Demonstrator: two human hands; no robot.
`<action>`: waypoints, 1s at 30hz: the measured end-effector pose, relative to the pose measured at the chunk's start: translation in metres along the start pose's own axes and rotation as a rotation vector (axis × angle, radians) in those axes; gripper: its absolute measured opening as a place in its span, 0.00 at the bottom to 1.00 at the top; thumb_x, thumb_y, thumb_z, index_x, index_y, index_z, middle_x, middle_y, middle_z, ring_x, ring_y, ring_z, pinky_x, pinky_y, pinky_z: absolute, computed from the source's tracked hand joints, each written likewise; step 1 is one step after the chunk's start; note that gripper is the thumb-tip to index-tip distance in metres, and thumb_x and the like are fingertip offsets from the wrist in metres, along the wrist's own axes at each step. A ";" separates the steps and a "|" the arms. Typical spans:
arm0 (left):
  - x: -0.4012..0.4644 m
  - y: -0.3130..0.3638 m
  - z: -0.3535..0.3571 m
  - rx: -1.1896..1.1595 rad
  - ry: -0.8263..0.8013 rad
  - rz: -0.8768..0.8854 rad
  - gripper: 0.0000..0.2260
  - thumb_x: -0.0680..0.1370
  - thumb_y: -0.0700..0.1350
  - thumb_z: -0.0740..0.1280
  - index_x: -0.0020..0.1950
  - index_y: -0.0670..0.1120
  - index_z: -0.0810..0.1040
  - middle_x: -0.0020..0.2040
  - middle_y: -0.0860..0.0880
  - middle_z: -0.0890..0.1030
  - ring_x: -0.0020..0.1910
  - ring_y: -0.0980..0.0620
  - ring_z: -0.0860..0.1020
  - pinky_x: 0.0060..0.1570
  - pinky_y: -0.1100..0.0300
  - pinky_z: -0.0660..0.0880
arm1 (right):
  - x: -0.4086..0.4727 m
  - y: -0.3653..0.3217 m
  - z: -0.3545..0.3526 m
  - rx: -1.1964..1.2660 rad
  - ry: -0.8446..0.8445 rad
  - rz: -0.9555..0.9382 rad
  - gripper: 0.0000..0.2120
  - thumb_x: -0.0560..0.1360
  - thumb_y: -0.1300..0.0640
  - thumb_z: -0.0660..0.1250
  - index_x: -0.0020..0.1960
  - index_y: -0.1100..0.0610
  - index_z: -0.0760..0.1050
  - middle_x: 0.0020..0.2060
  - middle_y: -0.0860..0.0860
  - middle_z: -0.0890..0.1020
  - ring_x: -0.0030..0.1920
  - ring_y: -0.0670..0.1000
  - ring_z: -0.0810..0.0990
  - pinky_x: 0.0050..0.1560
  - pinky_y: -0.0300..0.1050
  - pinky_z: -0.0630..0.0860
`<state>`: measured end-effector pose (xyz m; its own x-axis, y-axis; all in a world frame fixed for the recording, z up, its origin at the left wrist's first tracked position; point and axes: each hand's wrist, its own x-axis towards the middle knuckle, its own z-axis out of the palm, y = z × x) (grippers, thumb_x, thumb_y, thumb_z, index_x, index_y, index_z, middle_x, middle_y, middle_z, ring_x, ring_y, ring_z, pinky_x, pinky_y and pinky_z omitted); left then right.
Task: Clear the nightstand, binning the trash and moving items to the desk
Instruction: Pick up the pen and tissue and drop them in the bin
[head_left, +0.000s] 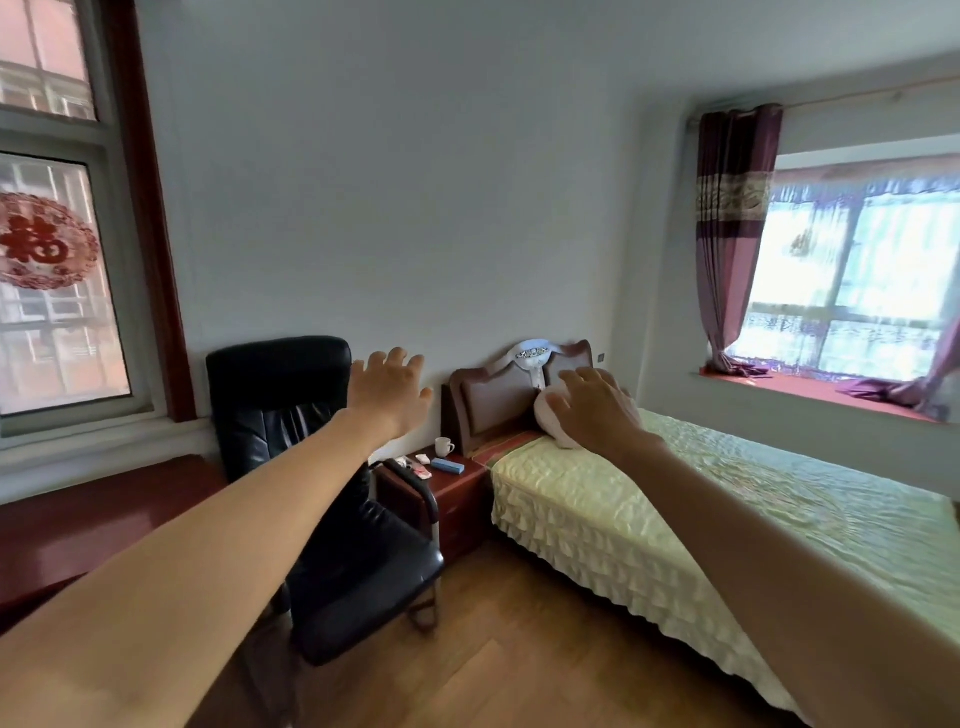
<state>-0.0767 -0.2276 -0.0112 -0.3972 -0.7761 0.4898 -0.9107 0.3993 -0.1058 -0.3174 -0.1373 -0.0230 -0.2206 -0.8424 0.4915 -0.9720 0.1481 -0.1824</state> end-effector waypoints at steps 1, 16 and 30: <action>0.013 -0.001 0.008 -0.012 0.000 0.000 0.22 0.79 0.55 0.56 0.71 0.46 0.65 0.70 0.44 0.68 0.66 0.41 0.68 0.62 0.45 0.67 | 0.012 0.003 0.006 -0.013 -0.002 0.007 0.23 0.79 0.46 0.56 0.71 0.54 0.64 0.70 0.55 0.69 0.70 0.58 0.64 0.66 0.57 0.65; 0.168 0.063 0.148 -0.068 -0.083 0.046 0.23 0.79 0.54 0.56 0.72 0.46 0.64 0.70 0.44 0.68 0.67 0.41 0.67 0.63 0.47 0.65 | 0.151 0.112 0.117 -0.035 -0.057 0.053 0.22 0.78 0.44 0.56 0.69 0.53 0.67 0.69 0.55 0.70 0.70 0.59 0.65 0.65 0.60 0.66; 0.331 0.168 0.242 -0.072 -0.112 -0.005 0.22 0.78 0.54 0.57 0.70 0.45 0.67 0.69 0.43 0.70 0.66 0.41 0.68 0.61 0.47 0.67 | 0.309 0.265 0.176 0.008 -0.072 0.013 0.21 0.78 0.45 0.57 0.67 0.54 0.69 0.66 0.54 0.73 0.68 0.58 0.68 0.63 0.56 0.67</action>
<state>-0.3892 -0.5357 -0.0763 -0.4066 -0.8261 0.3902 -0.9038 0.4261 -0.0395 -0.6294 -0.4498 -0.0691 -0.2267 -0.8755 0.4268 -0.9683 0.1556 -0.1953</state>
